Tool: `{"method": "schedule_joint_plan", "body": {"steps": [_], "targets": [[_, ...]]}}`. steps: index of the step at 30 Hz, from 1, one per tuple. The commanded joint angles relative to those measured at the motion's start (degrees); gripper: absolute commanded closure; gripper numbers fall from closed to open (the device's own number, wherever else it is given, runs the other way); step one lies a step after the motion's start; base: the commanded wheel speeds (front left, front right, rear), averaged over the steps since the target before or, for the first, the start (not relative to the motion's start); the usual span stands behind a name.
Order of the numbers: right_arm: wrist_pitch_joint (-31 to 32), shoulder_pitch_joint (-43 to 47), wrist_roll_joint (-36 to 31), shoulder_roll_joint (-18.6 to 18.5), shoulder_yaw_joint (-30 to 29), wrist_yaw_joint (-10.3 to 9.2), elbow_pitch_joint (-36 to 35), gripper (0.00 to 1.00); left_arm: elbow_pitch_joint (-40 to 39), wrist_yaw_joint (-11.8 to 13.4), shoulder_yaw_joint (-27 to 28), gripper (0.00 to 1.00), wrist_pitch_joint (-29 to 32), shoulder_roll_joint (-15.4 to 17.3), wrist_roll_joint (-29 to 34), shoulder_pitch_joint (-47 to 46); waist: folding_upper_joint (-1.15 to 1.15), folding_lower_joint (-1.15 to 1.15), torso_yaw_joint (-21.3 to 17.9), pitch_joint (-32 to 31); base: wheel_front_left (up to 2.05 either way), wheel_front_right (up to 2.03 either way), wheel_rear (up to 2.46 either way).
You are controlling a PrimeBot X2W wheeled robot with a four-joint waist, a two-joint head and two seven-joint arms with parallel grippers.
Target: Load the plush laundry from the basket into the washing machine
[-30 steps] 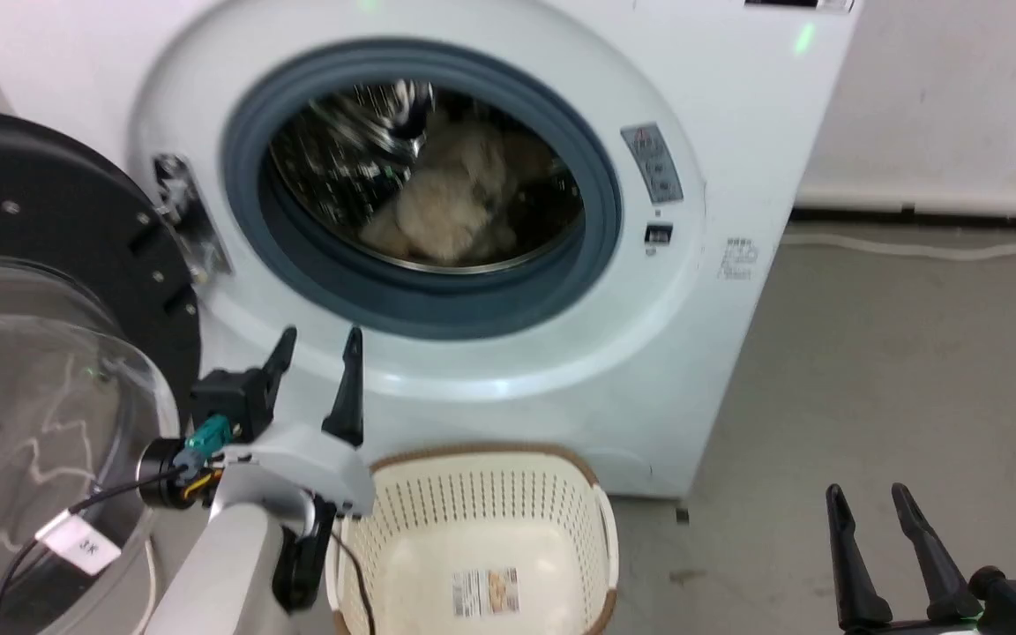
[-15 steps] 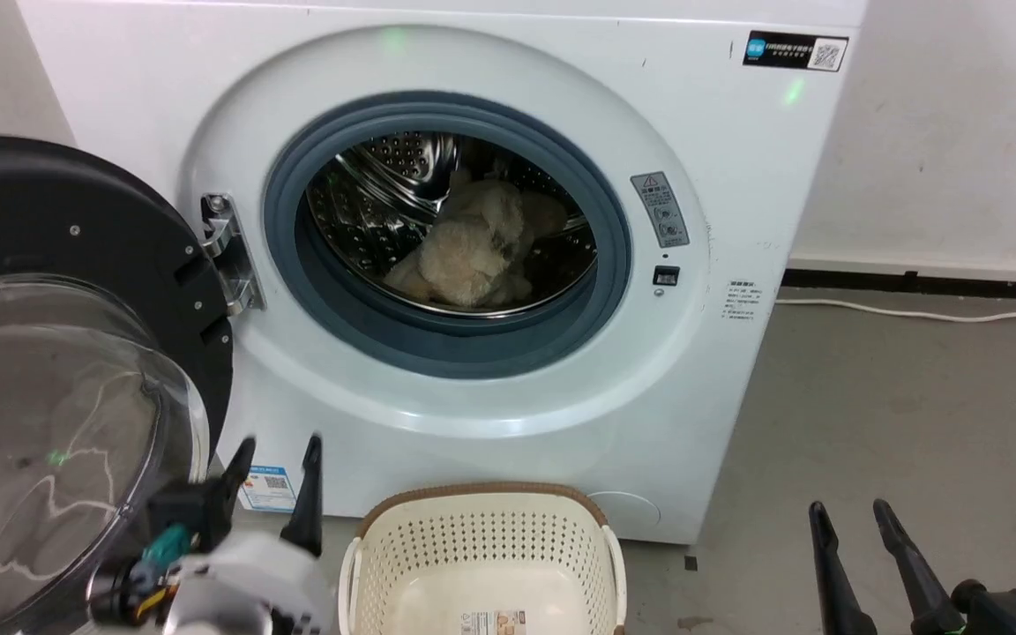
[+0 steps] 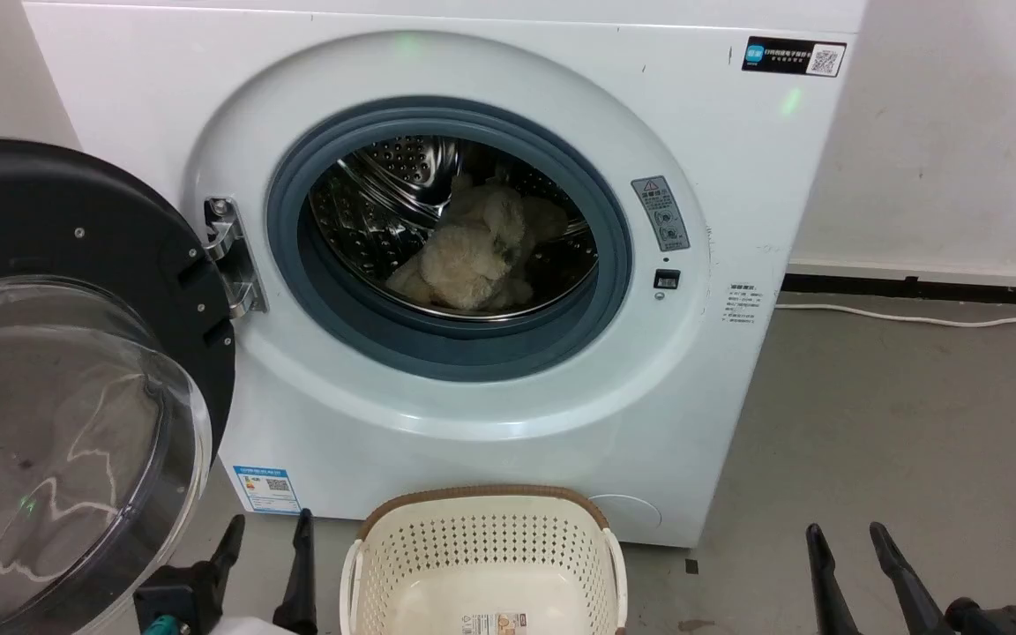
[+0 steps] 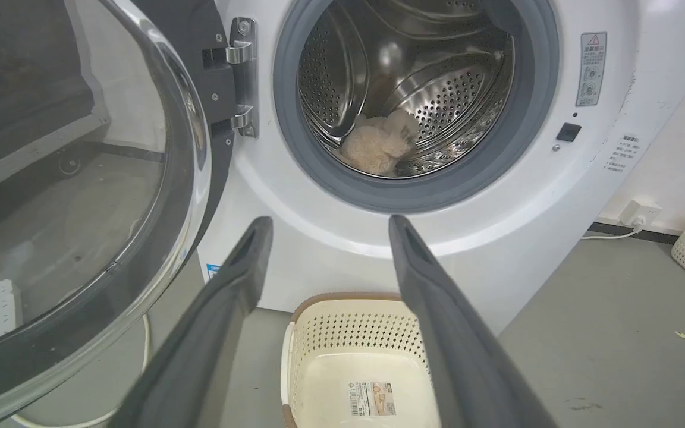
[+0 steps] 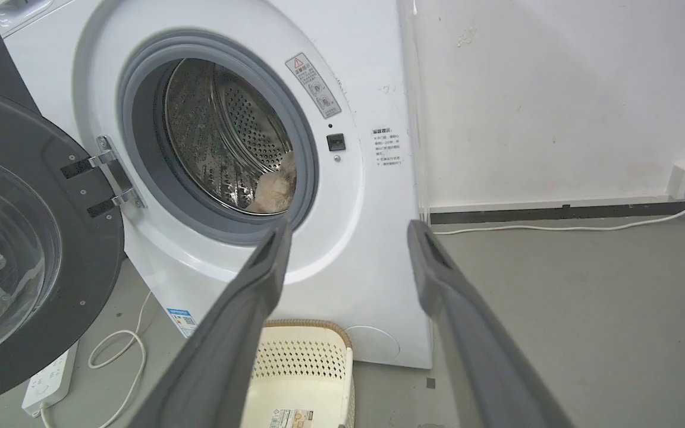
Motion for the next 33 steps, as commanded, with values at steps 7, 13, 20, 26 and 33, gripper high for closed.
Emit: {"method": "schedule_joint_plan", "body": {"steps": [7, 13, 20, 26, 33], "targets": [[-0.55, 1.16, -0.63, -0.04, 0.22, 0.05, 1.31, 0.00, -1.54, 0.09, -1.81, 0.00, 0.49, 1.28, 1.56, 2.01, 0.00, 0.00, -0.18, 0.43, 0.00, 0.00, 0.00], [-0.69, 1.29, -0.62, -0.04, 0.03, 0.05, 2.00, 0.00, -2.04, 0.57, -2.10, 0.00, -0.19, 0.94, 1.49, 2.73, 0.00, 0.00, -0.28, 0.63, 0.00, 0.00, 0.00], [-0.83, 1.15, -0.53, -0.04, -0.07, 0.05, 2.40, 0.00, -2.65, 1.37, -2.43, 0.00, -0.41, 1.07, 2.03, 2.92, 0.00, 0.00, -0.13, 0.78, 0.00, 0.00, 0.00], [-0.92, 1.01, -0.40, -0.04, -0.12, 0.05, 2.62, 0.00, -3.00, 1.52, -2.81, 0.00, -0.12, 1.17, 2.00, 2.82, 0.00, 0.00, 0.01, 1.00, 0.00, 0.00, 0.00], [-1.02, 0.82, -0.31, -0.04, -0.17, 0.05, 2.72, 0.00, -2.99, 1.45, -3.01, 0.00, -0.23, 1.45, 1.95, 2.47, 0.00, 0.00, 0.17, 1.25, 0.00, 0.00, 0.00]]}}
